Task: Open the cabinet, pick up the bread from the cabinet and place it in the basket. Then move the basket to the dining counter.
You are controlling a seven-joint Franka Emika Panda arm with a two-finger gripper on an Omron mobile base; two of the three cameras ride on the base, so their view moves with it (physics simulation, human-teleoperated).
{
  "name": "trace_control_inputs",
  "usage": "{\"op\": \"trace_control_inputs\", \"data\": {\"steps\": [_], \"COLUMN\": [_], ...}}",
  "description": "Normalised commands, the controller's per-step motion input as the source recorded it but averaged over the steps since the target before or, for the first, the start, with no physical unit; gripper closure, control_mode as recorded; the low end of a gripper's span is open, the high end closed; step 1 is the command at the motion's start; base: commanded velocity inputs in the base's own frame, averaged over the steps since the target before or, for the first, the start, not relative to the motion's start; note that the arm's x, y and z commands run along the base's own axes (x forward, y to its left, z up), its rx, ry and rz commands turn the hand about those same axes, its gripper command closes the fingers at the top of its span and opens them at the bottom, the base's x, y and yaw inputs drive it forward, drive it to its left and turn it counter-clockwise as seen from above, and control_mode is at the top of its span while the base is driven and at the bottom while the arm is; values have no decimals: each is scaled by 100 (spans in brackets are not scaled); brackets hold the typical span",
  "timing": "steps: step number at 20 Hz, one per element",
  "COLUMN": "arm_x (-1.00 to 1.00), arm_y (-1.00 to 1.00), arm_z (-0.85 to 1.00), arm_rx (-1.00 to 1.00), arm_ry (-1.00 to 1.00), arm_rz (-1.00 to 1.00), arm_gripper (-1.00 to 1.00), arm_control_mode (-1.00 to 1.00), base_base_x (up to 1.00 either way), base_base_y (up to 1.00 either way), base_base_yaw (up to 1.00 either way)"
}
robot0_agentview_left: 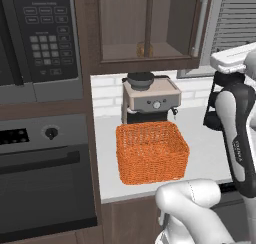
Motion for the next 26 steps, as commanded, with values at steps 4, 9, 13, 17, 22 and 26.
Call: {"op": "trace_control_inputs", "data": {"steps": [4, 9, 13, 17, 22, 26], "arm_x": [4, 3, 44, 70, 70, 65], "arm_y": [6, 0, 0, 0, -3, -8], "arm_z": [0, 0, 0, -2, -1, -4], "arm_rx": [17, 21, 21, 16, 10, 1], "arm_ry": [-36, -22, -3, 0, 0, -1], "arm_rz": [-27, -18, 6, 21, 19, 10], "arm_gripper": [-100, -100, -100, -100, -100, -100], "arm_control_mode": [-100, -100, -100, -100, -100, -100], "base_base_x": [0, 0, 0, 0, 0, 0], "base_base_y": [0, 0, 0, 0, 0, 0], "base_base_yaw": [0, 0, 0, 0, 0, 0]}}
